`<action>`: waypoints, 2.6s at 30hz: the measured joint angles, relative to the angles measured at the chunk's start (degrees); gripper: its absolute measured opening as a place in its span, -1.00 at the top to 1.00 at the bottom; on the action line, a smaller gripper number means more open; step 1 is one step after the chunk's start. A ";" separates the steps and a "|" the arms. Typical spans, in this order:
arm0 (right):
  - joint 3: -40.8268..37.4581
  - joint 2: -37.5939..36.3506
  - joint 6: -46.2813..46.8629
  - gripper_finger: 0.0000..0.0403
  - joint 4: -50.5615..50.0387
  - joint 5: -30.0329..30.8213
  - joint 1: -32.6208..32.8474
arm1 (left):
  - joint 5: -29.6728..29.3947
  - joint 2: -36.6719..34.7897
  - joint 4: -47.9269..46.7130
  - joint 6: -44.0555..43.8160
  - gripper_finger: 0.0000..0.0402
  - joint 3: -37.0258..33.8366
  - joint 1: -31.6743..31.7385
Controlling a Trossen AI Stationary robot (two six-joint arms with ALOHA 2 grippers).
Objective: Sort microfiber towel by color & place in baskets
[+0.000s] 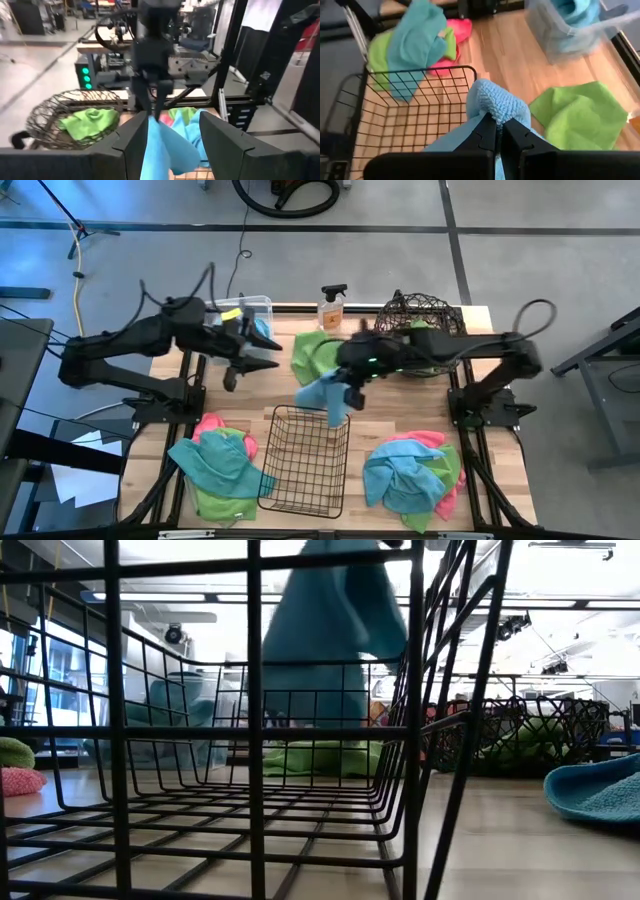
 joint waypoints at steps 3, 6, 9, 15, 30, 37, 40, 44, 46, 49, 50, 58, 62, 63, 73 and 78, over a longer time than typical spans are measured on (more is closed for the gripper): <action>-11.58 -9.04 1.21 1.00 8.80 -0.33 -1.00 | 0.47 2.23 4.87 -2.04 0.18 -0.75 0.00; -21.77 -17.24 2.15 1.00 20.16 -1.94 -2.36 | 0.08 4.04 17.76 -5.57 0.18 -5.37 0.03; -29.31 -22.75 1.92 1.00 32.19 -6.61 -3.93 | -2.24 6.03 31.39 -10.50 0.18 -11.62 0.69; -34.99 -24.33 1.43 1.00 46.38 -11.66 -6.12 | -6.48 10.63 43.93 -19.77 0.18 -17.68 0.89; -31.44 -18.82 -2.65 1.00 47.90 -13.52 -8.23 | -3.97 13.90 43.29 -15.04 0.05 -13.84 -0.27; -31.34 -18.07 -2.65 1.00 52.85 -12.46 -8.65 | -5.43 13.79 34.19 -14.60 -0.21 -10.66 -0.07; -31.36 -17.21 -2.65 1.00 53.63 -12.48 -8.63 | -6.32 13.80 34.10 -13.16 -0.32 -10.64 -0.07; -31.36 -16.82 -2.63 1.00 56.37 -12.50 -8.63 | -7.34 13.81 34.08 -11.92 -0.42 -10.64 -0.07; -31.36 -16.67 -2.56 1.00 58.05 -12.52 -8.63 | -7.69 14.26 34.38 -11.82 -0.45 -10.64 -0.07; -31.36 -16.57 -2.63 1.00 59.09 -12.52 -8.63 | -7.74 15.21 34.62 -12.37 -0.46 -10.67 -0.07; -31.36 -16.44 -2.53 1.00 59.27 -12.52 -8.63 | -7.74 15.63 35.06 -12.35 -0.46 -10.66 -0.07; -31.38 -15.98 -1.36 1.00 59.00 -12.54 -8.55 | -7.75 18.60 35.87 -13.89 -0.44 -10.67 -0.07; -31.38 -16.00 -1.34 1.00 58.82 -12.61 -8.47 | -7.78 19.47 35.96 -14.96 -0.19 -10.67 -0.07; -31.41 -16.00 -1.08 1.00 58.80 -13.02 -8.47 | -7.83 19.47 35.94 -15.14 -0.08 -10.67 -0.04; -31.41 -16.81 1.63 0.68 53.79 -9.85 -8.47 | -6.94 17.42 32.45 -13.63 0.94 -10.73 1.88; -31.45 -20.85 0.90 0.26 48.27 -6.27 -8.48 | -7.42 11.27 20.63 -11.78 0.98 -10.73 3.92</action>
